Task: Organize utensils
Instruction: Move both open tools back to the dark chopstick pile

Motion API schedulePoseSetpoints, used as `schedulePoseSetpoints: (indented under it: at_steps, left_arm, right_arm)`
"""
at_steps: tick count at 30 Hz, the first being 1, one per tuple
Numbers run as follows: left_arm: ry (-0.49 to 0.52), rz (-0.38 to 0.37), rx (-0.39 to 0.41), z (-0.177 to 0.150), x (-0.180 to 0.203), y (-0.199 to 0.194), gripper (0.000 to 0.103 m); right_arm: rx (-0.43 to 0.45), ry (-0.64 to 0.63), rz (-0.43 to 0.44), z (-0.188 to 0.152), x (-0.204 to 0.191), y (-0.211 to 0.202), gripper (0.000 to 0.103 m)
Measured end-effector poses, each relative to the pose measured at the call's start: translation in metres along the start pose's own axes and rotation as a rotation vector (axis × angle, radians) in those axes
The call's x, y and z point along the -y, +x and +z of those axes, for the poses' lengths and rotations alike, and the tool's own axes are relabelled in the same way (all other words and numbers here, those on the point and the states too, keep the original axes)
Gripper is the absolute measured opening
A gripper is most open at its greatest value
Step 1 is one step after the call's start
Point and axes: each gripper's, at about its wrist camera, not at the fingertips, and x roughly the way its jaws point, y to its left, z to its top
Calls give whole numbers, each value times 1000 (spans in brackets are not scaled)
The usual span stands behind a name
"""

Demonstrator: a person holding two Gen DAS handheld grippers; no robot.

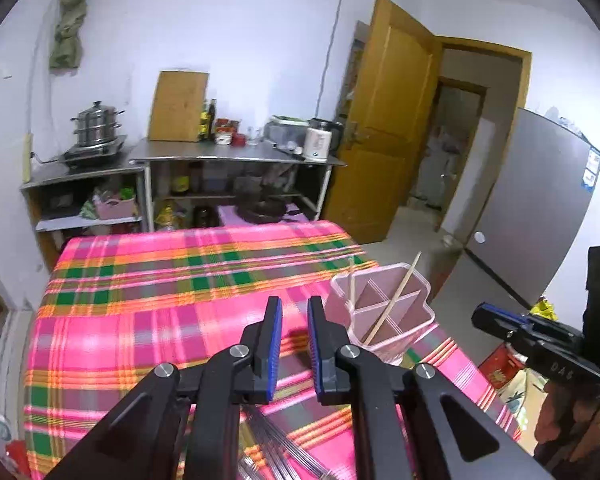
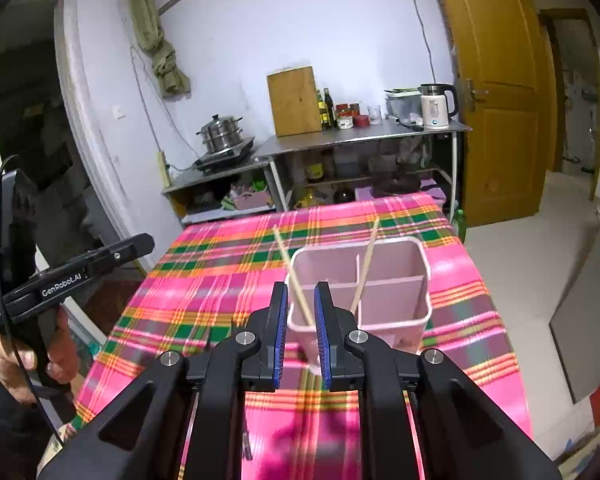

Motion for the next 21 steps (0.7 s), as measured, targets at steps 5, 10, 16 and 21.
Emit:
schedulePoseSetpoints:
  at_steps: [5,10,16,21]
  left_arm:
    - [-7,45,-30,-37,-14,-14,12]
    - [-41,62,-80,-73,-26,-15,15]
    - [-95,82,-148,-109,-48,-4,21]
    - [-156,101,-211,-131,-65,17,21]
  right_arm:
    - [-21,-5,21,-23,-13,-1,14]
    - [-57,-12,46,-45,-22,3,14]
    - [-104,-30,70,-62,-32,17,14]
    - [-158,-68,90,-76,-44,38,14]
